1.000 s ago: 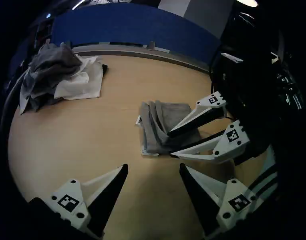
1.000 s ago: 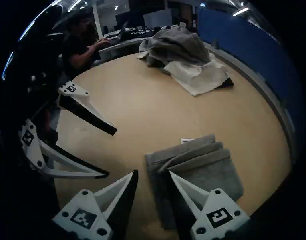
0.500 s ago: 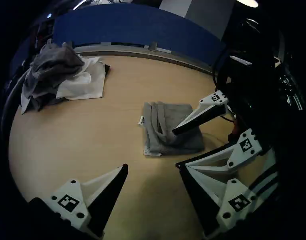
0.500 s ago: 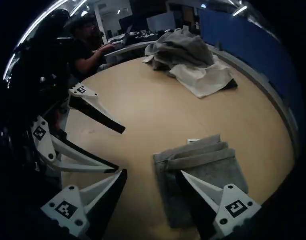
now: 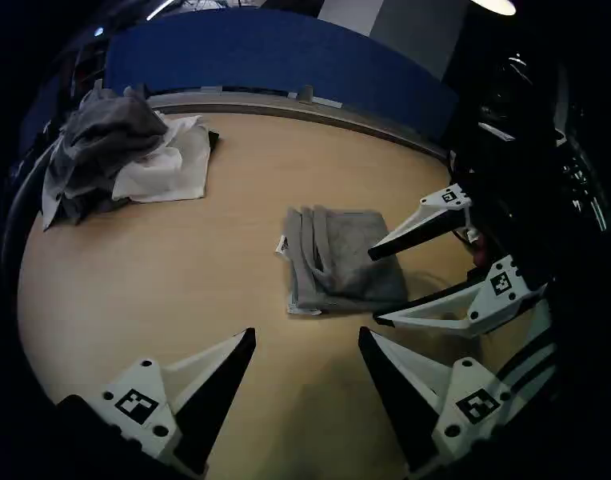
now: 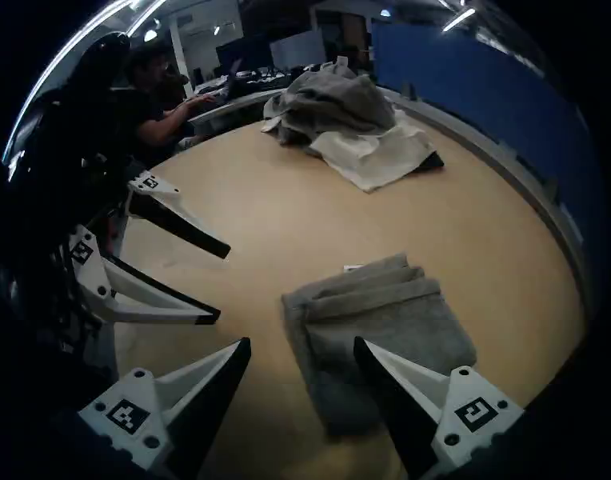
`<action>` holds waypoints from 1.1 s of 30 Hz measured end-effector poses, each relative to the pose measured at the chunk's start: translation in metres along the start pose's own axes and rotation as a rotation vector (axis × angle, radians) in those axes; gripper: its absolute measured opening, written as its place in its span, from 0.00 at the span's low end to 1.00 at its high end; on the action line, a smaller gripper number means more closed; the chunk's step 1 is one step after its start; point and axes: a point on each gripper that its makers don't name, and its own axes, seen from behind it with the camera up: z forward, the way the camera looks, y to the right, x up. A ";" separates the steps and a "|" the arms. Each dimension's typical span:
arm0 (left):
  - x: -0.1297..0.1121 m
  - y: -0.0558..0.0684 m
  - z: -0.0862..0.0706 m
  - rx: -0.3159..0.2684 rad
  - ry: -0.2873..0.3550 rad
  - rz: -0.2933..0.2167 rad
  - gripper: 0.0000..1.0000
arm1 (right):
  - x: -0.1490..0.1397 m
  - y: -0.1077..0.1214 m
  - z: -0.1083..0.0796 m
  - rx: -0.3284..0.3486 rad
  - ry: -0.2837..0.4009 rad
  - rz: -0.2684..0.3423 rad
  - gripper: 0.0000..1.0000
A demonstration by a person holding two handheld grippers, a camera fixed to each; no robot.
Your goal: Fold towel
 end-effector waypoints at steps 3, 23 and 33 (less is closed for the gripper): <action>0.000 0.001 0.001 -0.001 -0.001 0.006 0.96 | -0.007 0.006 -0.006 -0.025 -0.007 0.011 1.00; -0.002 0.008 -0.003 -0.014 -0.003 0.018 0.96 | -0.062 0.027 -0.034 -0.217 -0.044 0.261 1.00; 0.000 0.008 -0.004 -0.017 -0.005 0.036 0.96 | -0.070 0.023 -0.031 -0.262 -0.045 0.361 1.00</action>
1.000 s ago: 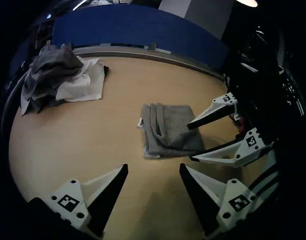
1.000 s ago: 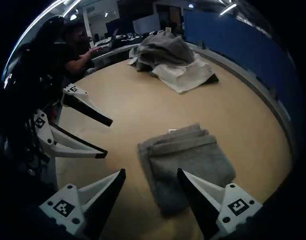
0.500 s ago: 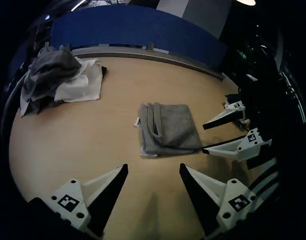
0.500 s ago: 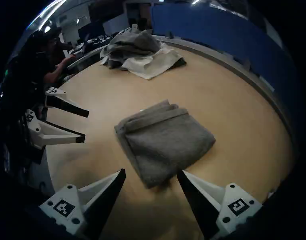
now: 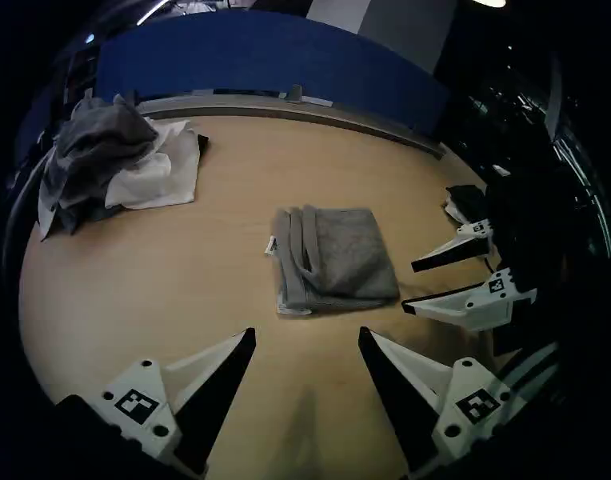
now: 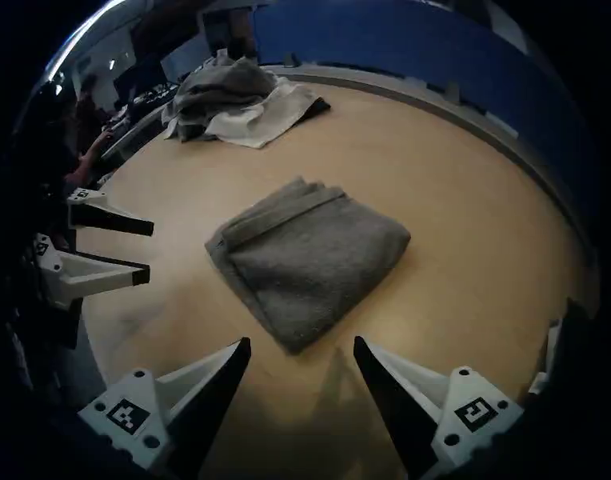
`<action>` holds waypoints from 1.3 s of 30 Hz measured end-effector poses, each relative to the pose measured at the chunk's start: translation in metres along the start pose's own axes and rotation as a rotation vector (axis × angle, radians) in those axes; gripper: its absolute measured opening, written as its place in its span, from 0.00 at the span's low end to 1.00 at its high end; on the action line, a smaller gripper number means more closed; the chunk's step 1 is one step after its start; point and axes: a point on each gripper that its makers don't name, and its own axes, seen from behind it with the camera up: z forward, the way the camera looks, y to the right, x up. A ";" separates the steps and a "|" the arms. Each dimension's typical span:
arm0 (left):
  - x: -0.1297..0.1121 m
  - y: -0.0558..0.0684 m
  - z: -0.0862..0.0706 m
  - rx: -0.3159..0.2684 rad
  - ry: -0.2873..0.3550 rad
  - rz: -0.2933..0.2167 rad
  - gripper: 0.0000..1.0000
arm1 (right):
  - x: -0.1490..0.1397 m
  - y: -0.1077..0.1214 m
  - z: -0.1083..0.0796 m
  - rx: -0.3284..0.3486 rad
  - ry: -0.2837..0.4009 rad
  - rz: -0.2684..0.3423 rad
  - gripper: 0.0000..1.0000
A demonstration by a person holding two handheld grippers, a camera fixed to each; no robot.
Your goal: Fold towel
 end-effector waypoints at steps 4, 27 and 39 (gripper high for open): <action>0.000 -0.001 -0.001 0.001 0.000 0.000 0.95 | -0.002 0.000 0.001 -0.011 -0.005 -0.004 0.99; -0.003 -0.010 -0.006 0.002 0.006 -0.009 0.96 | -0.014 -0.007 0.022 -0.020 -0.027 0.013 0.34; -0.004 -0.010 -0.005 0.002 0.005 -0.008 0.96 | -0.013 -0.006 0.024 -0.036 -0.029 0.021 0.16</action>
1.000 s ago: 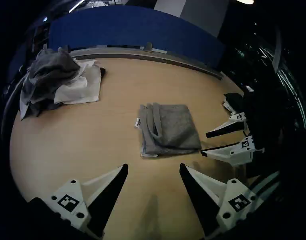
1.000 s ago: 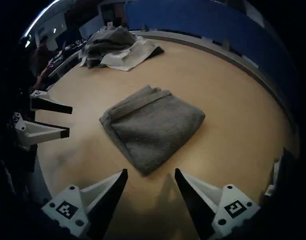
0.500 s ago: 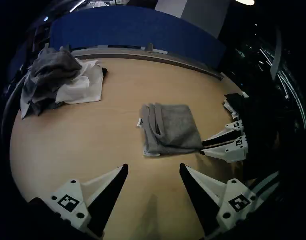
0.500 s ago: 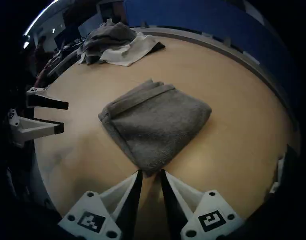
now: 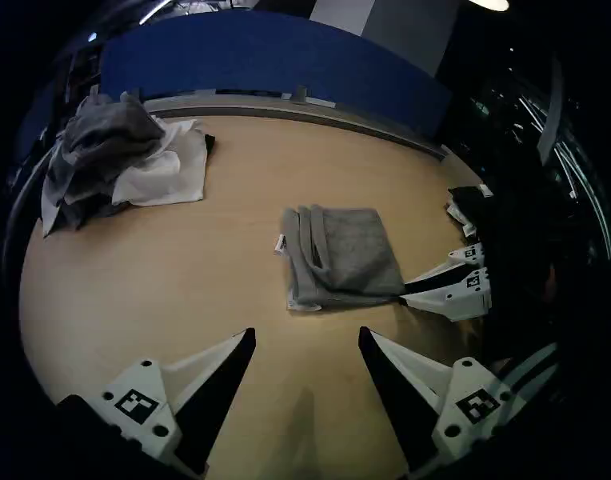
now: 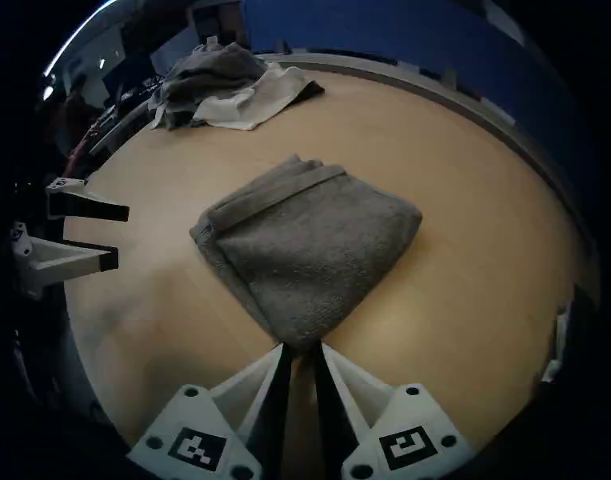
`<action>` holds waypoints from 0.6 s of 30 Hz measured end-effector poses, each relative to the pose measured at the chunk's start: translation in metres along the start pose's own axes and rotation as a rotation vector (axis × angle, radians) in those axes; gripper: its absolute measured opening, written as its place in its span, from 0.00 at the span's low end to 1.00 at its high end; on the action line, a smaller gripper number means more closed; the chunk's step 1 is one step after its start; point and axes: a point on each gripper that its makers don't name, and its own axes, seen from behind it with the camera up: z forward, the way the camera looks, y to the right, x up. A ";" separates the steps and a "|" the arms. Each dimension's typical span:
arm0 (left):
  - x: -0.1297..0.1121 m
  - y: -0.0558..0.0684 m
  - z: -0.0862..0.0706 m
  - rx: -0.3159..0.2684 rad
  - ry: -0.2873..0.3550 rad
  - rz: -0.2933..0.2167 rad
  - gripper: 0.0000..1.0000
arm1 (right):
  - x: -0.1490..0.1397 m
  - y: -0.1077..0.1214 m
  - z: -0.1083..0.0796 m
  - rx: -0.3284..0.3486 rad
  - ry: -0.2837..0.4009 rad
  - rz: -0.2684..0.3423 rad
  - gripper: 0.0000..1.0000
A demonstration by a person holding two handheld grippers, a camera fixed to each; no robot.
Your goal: Fold towel
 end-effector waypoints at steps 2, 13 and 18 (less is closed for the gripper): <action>0.000 0.000 0.000 0.000 0.000 0.000 0.96 | 0.000 0.000 0.000 0.001 0.000 0.005 0.12; 0.002 -0.002 -0.002 0.004 0.000 0.001 0.96 | 0.002 0.000 -0.003 -0.009 0.028 -0.029 0.04; 0.002 -0.001 -0.003 0.004 0.002 0.004 0.96 | 0.008 0.001 -0.008 -0.015 0.049 -0.052 0.04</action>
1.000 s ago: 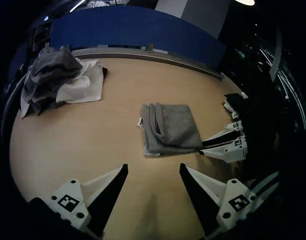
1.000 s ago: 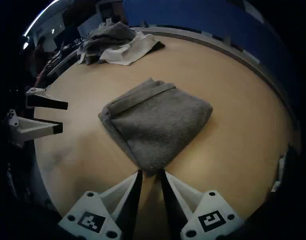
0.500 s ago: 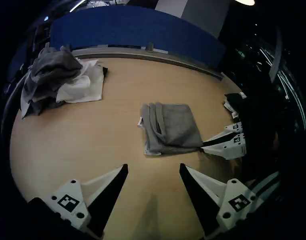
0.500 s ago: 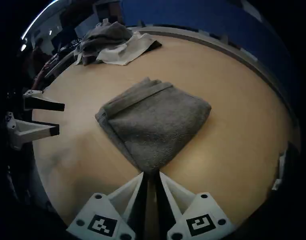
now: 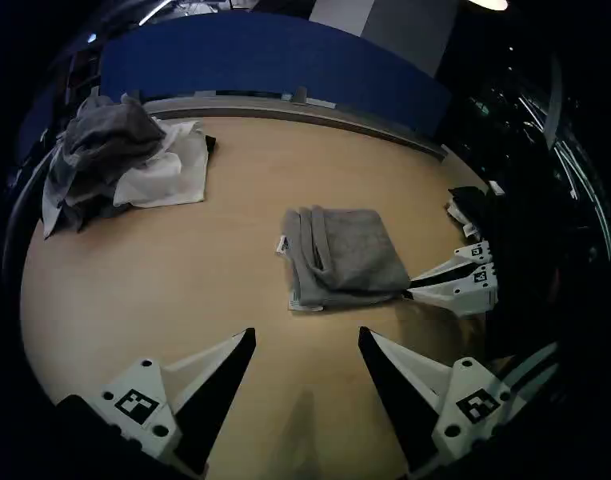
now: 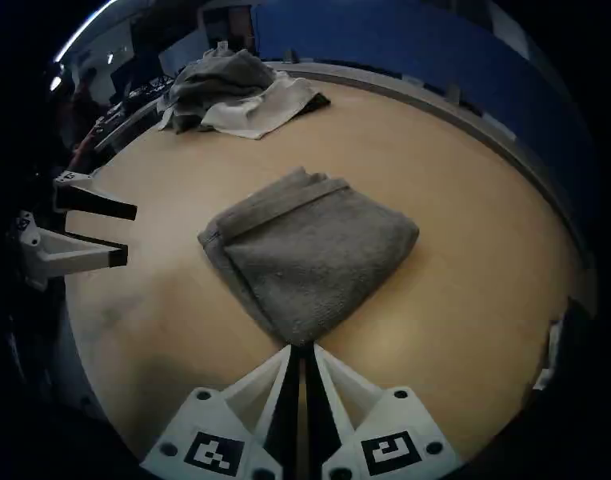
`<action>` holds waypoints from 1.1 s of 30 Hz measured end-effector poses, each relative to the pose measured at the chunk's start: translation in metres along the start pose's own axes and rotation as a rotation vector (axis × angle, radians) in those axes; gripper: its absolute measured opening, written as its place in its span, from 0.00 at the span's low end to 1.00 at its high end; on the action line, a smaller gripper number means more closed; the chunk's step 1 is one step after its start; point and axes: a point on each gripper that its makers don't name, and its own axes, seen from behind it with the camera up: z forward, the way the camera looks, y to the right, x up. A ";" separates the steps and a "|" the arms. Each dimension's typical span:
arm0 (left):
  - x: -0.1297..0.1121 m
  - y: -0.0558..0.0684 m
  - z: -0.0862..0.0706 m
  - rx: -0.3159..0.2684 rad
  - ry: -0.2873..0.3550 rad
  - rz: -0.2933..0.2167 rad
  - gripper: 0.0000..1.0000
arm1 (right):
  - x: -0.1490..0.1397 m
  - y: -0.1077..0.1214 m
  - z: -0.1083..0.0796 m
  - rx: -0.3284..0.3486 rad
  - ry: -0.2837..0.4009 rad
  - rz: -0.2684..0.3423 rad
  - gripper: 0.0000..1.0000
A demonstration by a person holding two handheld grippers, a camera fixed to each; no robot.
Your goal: Fold towel
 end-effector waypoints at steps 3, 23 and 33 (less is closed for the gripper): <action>0.001 0.000 -0.001 0.001 0.002 0.002 0.96 | 0.008 0.002 -0.006 -0.006 0.024 -0.012 0.04; 0.020 0.007 -0.008 -0.004 0.039 0.013 0.96 | 0.091 0.025 -0.087 -0.076 0.233 -0.163 0.04; 0.029 0.016 -0.011 -0.015 0.057 0.022 0.96 | 0.119 0.033 -0.128 -0.094 0.301 -0.219 0.04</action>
